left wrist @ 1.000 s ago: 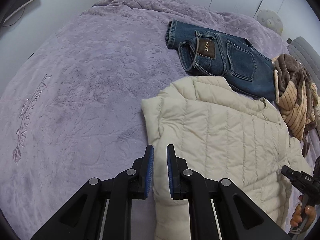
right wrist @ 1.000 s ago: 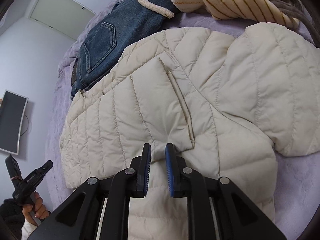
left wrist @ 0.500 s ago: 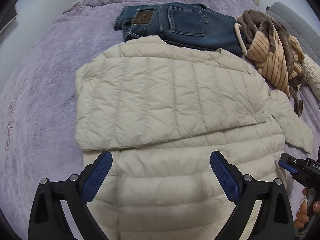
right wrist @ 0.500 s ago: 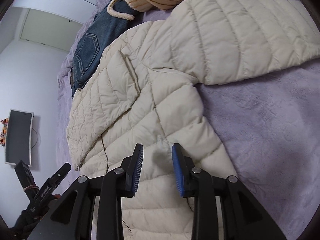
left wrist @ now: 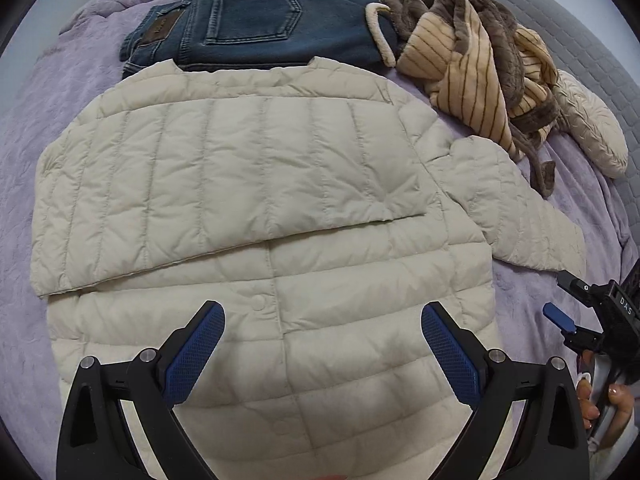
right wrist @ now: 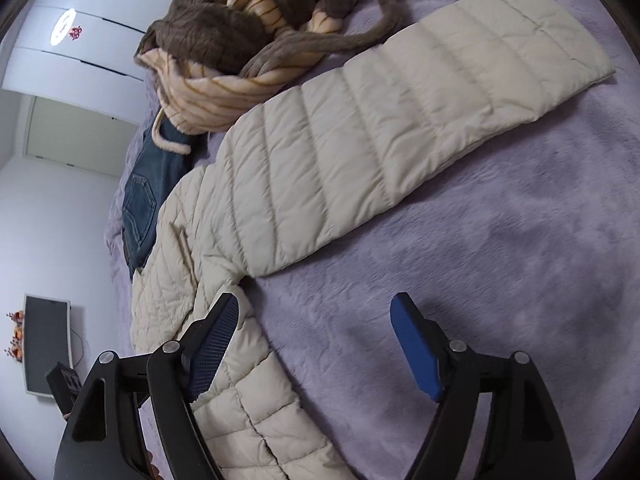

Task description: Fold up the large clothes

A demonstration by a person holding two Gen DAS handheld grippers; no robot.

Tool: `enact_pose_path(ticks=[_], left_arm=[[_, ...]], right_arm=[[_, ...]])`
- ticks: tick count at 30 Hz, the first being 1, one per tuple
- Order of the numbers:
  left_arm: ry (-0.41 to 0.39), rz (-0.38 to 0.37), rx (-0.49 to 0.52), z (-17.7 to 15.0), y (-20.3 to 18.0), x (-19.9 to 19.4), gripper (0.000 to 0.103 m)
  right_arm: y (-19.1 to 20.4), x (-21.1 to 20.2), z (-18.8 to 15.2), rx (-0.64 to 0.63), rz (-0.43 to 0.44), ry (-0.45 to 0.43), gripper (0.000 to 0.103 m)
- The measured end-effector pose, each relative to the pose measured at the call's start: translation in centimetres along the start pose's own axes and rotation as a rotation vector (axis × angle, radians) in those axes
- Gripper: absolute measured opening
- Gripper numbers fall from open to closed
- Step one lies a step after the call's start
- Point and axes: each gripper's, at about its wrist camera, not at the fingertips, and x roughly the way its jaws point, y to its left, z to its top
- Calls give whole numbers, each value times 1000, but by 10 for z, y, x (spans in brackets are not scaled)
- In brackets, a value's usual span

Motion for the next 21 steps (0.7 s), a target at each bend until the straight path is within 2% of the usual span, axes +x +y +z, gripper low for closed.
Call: enact_pose_path(ticks=[5, 13, 21], left_arm=[[8, -7, 17, 3, -17, 4, 99], [16, 43, 10, 5, -24, 14, 99], [33, 35, 3, 6, -34, 20, 99]], right_arm=[[-29, -8, 20, 63, -7, -31, 81], [-71, -12, 58, 188, 34, -98, 81], [-99, -5, 97, 360, 162, -162, 81]])
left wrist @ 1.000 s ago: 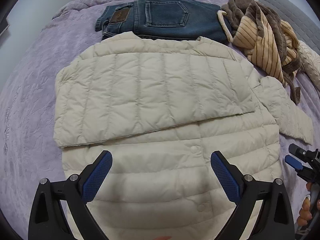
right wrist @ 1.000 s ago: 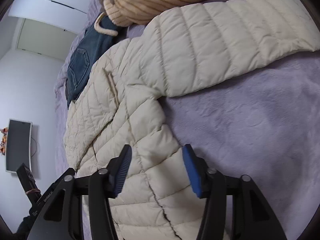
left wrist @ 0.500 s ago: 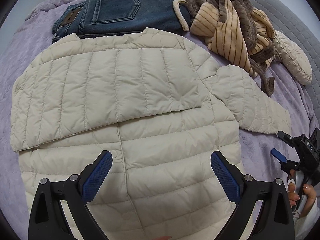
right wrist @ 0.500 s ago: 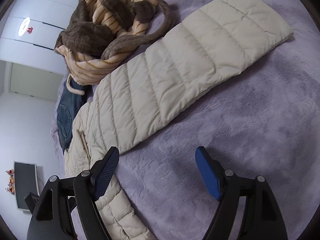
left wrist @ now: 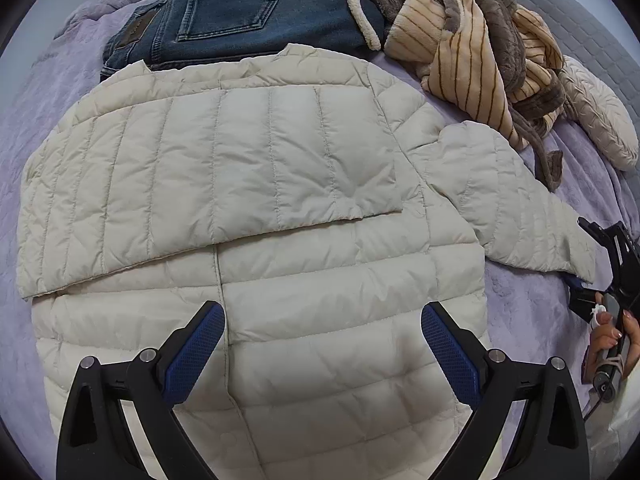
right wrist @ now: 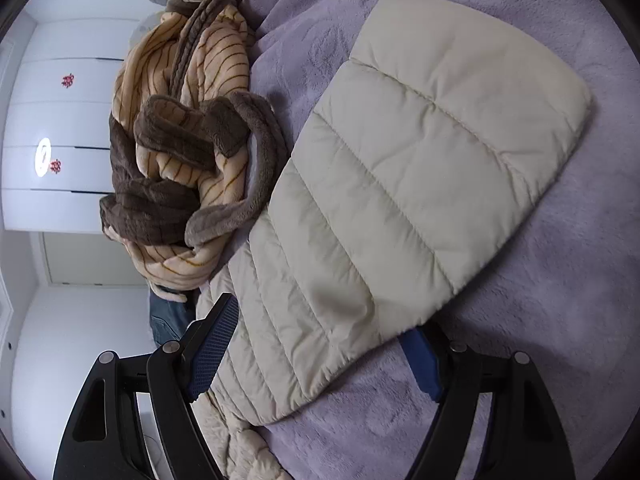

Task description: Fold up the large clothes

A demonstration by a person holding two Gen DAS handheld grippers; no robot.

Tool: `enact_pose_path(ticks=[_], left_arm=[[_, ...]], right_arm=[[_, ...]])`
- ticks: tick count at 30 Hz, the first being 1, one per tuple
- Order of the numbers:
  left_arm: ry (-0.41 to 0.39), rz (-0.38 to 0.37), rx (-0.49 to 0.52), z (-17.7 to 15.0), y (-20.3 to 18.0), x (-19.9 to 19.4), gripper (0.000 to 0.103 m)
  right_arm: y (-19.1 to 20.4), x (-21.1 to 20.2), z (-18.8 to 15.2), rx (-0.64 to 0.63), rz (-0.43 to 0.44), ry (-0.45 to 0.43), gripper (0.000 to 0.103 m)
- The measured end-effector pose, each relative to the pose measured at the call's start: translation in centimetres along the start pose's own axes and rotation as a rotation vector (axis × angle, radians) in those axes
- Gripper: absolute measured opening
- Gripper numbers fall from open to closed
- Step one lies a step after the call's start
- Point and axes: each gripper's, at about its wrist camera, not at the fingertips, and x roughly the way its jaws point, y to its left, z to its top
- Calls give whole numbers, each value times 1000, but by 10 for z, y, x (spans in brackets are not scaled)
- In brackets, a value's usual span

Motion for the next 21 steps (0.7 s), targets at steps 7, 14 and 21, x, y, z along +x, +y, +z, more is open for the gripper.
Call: enact_pose_path(ticks=[7, 14, 21], left_arm=[[-16, -15, -2, 3, -6, -4, 99], [-25, -9, -21, 2, 2, -6, 99], [-45, -27, -58, 4, 20, -14, 99]], right_arm=[[-7, 10, 9, 126, 78, -13, 81], [-9, 9, 8, 180, 95, 0, 60], [10, 4, -1, 139, 76, 2, 12]])
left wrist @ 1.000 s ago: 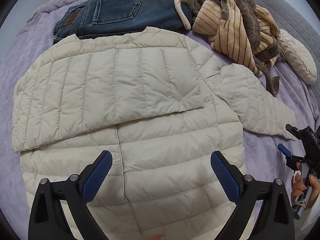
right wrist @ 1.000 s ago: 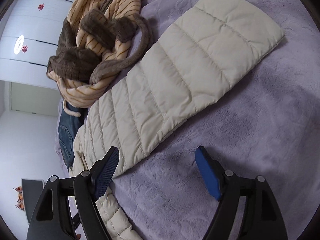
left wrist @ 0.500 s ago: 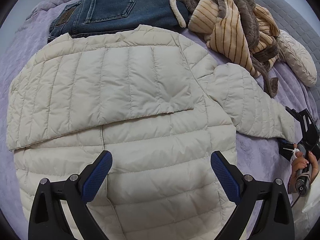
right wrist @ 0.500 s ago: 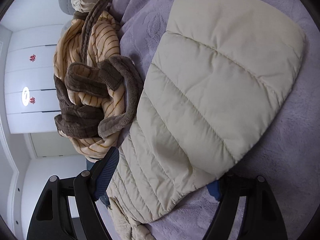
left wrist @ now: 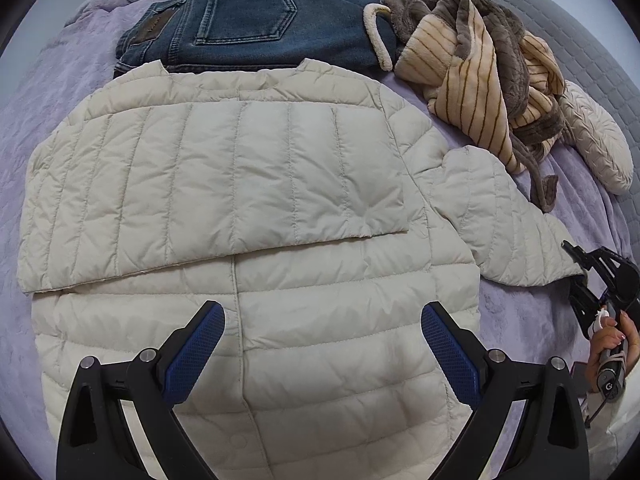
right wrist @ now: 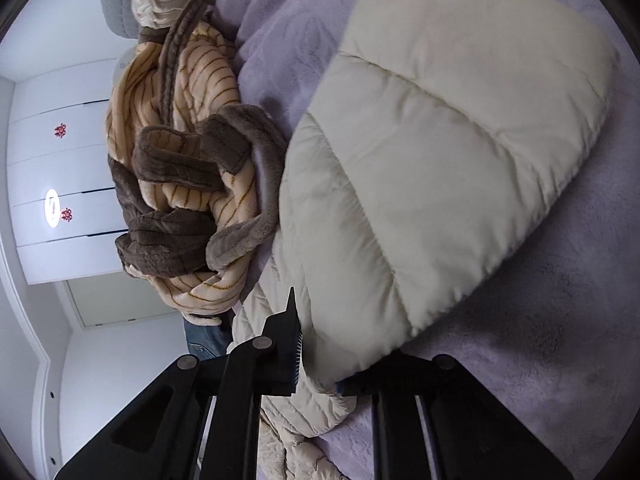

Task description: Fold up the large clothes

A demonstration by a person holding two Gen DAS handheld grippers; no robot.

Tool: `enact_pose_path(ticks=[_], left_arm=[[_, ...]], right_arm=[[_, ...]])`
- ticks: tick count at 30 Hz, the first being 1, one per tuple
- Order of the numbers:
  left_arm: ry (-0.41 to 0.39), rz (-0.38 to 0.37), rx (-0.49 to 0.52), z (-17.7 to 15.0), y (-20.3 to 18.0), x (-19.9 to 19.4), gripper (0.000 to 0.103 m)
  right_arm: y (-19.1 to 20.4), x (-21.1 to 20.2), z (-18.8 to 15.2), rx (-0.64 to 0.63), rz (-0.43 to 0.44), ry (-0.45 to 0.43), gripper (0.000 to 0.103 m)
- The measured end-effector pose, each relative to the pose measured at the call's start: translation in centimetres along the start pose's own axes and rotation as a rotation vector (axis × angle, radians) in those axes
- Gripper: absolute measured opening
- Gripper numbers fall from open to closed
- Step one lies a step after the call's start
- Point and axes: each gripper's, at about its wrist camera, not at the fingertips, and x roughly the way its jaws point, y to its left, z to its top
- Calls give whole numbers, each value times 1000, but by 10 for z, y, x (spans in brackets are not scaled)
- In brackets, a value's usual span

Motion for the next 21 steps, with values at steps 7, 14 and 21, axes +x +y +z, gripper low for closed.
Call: enact_pose_path(ticks=[7, 14, 21], left_arm=[[-47, 14, -44, 12, 38, -12, 99], [-108, 78, -118, 21, 96, -27, 99], [-176, 123, -247, 19, 160, -46, 99]], right_arm=[[104, 1, -42, -371, -4, -17, 12], [208, 50, -132, -754, 58, 63, 12], [263, 128, -259, -1134, 50, 209, 12]])
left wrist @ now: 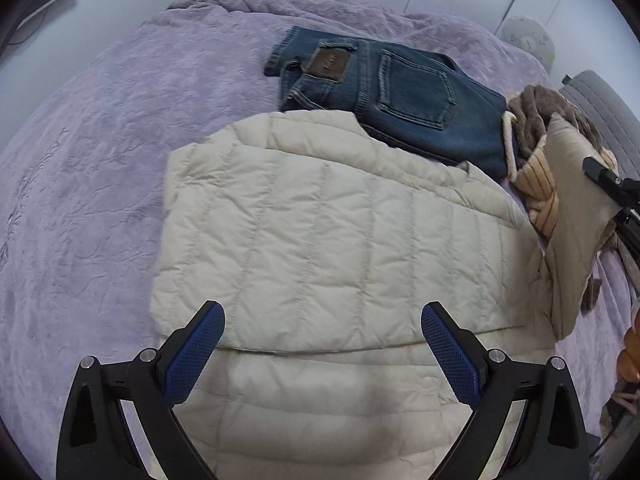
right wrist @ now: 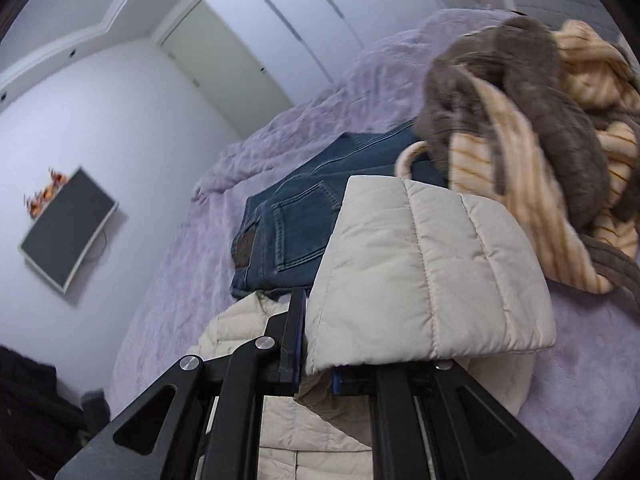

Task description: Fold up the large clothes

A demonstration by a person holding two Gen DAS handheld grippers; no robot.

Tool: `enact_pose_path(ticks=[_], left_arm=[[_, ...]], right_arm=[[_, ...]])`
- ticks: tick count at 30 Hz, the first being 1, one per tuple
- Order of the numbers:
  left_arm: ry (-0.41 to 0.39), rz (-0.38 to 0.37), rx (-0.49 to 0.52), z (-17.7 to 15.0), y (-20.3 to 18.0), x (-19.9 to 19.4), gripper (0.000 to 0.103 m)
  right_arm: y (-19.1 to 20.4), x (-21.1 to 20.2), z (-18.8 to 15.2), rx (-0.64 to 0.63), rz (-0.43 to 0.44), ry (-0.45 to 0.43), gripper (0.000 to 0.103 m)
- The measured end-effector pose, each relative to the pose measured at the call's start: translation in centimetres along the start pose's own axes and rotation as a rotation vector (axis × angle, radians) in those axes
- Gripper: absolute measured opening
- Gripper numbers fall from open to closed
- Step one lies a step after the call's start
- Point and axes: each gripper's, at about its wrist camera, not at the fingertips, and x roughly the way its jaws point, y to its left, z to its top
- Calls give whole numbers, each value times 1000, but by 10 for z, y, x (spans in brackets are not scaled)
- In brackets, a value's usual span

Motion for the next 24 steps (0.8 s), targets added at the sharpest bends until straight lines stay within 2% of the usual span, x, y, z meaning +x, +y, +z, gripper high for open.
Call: enact_pose_path(ticks=[3, 6, 9, 13, 14, 15, 16, 17, 18, 21, 24], left_arm=[[-27, 15, -58, 6, 27, -4, 99], [-34, 26, -103, 9, 48, -4, 99], [-39, 29, -135, 9, 63, -4, 99], [-37, 25, -148, 8, 70, -2, 99], [-37, 22, -147, 8, 70, -2, 99], [-37, 18, -146, 8, 69, -1, 99], [-37, 13, -147, 9, 68, -1, 99], [-37, 6, -147, 8, 66, -1, 99], [-37, -4, -148, 9, 65, 0, 99], [-37, -35, -146, 10, 59, 2, 99], [-32, -66, -147, 11, 53, 6, 99]], right_arm=[[40, 43, -18, -114, -7, 89, 12], [63, 82, -44, -209, -49, 183, 12], [69, 112, -72, -244, -74, 276, 12], [60, 130, -92, -258, -117, 364, 15], [59, 129, -95, -266, -128, 371, 18], [61, 128, -93, -269, -132, 372, 36], [60, 125, -92, -263, -127, 374, 63], [60, 120, -90, -251, -111, 370, 73], [61, 112, -87, -234, -94, 355, 79], [54, 84, -81, -160, -80, 312, 79], [26, 61, -80, 38, -51, 261, 78]])
